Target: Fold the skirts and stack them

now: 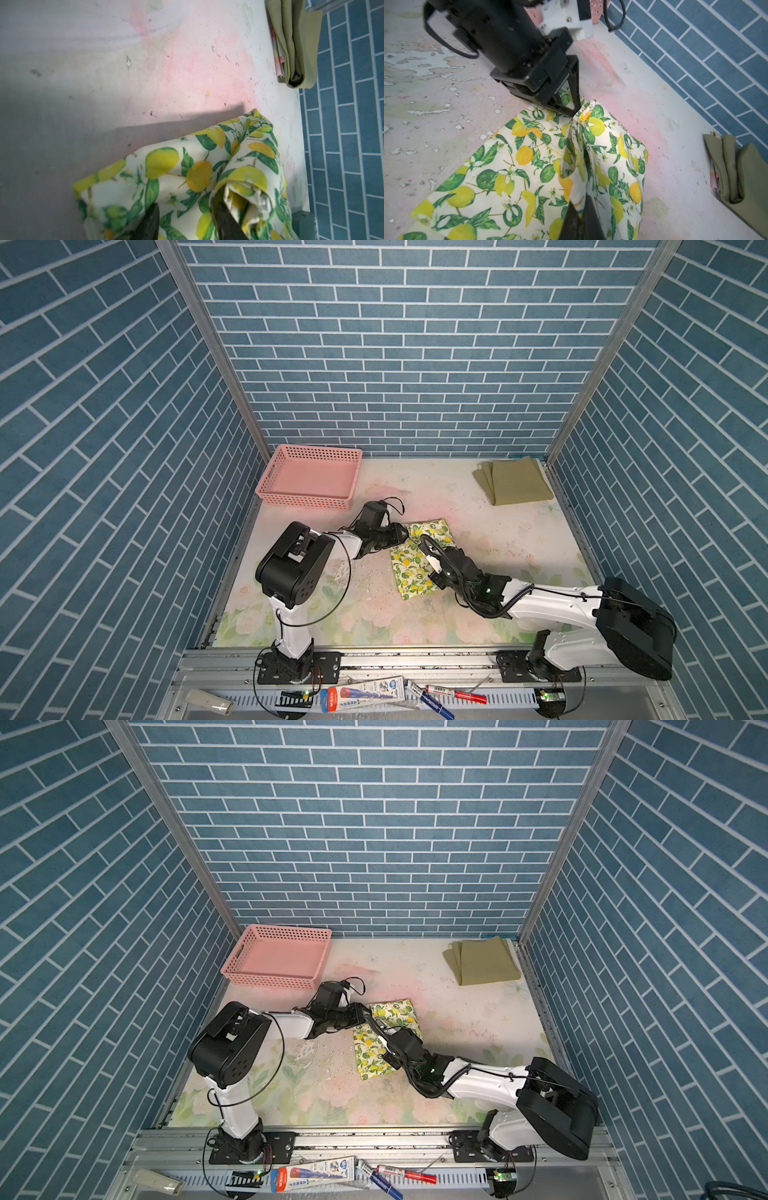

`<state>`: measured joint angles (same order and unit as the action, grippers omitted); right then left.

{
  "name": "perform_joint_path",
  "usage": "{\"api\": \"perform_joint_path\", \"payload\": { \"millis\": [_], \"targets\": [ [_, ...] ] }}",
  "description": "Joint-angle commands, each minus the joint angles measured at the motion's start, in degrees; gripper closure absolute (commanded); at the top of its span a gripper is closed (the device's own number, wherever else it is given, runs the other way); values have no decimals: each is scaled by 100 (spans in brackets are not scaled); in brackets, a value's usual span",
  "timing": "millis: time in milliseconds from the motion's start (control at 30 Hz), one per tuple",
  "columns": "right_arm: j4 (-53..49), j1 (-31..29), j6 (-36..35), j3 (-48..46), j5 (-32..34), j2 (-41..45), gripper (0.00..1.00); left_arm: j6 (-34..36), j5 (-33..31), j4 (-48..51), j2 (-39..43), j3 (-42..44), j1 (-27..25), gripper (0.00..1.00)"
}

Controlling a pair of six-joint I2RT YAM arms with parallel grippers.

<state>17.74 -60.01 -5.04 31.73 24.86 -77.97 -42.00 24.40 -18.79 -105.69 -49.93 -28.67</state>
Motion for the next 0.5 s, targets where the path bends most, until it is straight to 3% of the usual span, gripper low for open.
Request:
{"api": "perform_joint_path", "payload": {
  "millis": [0, 233, 467],
  "targets": [
    [-156, 122, 498, 177, 294, -99, 100, 20, 39, -256, 443, 211, 33, 49],
    [-305, 459, 953, 211, 343, -47, 100, 309, -277, 91, 1168, 644, 31, 58],
    [-342, 638, 1141, 213, 358, 105, 100, 622, -565, 968, 1339, 787, 10, 59]
  ]
}}
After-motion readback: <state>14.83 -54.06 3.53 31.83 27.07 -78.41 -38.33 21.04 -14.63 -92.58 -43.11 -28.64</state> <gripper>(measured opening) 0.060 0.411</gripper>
